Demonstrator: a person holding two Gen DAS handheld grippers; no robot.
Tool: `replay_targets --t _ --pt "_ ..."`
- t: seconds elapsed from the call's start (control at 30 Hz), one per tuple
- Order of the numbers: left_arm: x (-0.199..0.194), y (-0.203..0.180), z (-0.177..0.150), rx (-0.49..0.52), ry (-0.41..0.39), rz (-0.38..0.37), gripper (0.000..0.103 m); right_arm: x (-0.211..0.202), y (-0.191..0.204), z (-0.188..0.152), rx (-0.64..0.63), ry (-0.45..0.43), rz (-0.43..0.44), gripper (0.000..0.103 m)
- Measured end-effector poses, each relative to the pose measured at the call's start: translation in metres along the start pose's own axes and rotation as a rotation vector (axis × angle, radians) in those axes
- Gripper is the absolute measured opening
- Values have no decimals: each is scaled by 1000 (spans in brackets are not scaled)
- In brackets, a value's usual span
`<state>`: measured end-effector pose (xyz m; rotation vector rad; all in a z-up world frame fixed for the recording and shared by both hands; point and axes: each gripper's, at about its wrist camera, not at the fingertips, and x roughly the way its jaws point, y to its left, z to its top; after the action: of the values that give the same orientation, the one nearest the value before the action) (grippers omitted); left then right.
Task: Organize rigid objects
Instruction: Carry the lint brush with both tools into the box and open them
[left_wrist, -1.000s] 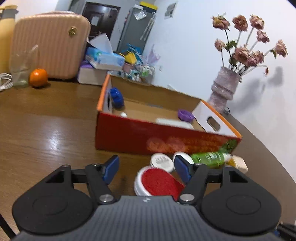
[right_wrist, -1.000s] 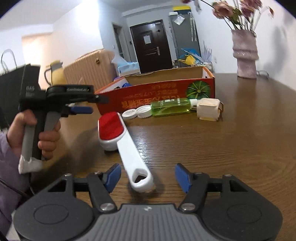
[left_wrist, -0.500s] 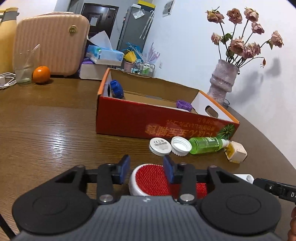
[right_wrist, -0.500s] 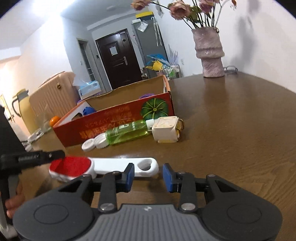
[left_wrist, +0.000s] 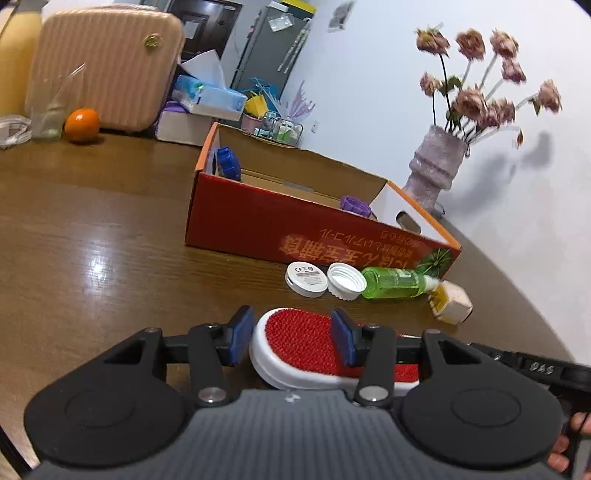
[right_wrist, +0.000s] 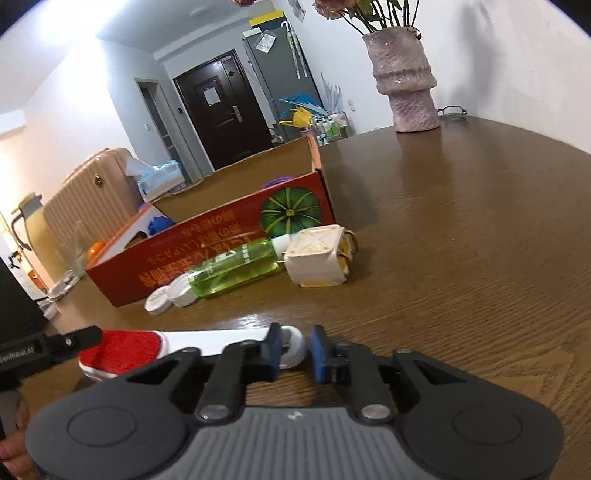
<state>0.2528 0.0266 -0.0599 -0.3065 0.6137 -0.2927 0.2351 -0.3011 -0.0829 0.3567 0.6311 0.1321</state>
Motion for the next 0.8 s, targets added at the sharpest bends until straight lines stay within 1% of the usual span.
replay_targets --t 0.1,0.2,0.37,0.5,0.63,0.8 --pt "-6 5 -4 -67 8 -3 47 1 2 0 -4 -6 -9 13" --pt "-16 8 -13 -107 0 19 47 -6 11 -1 -30 -22 -12 13" --pt "-51 15 -31 -205 -22 5 47 -38 26 -13 -48 -57 -10 14" --pt "-91 11 -41 -210 -79 -2 46 -71 38 -23 -58 -85 6 14" --pt "-128 7 -41 -206 -149 -15 46 -99 53 -28 -84 -124 23 14" --pt "-151 5 -31 -193 -208 -20 46 -118 68 -25 -105 -148 49 14"
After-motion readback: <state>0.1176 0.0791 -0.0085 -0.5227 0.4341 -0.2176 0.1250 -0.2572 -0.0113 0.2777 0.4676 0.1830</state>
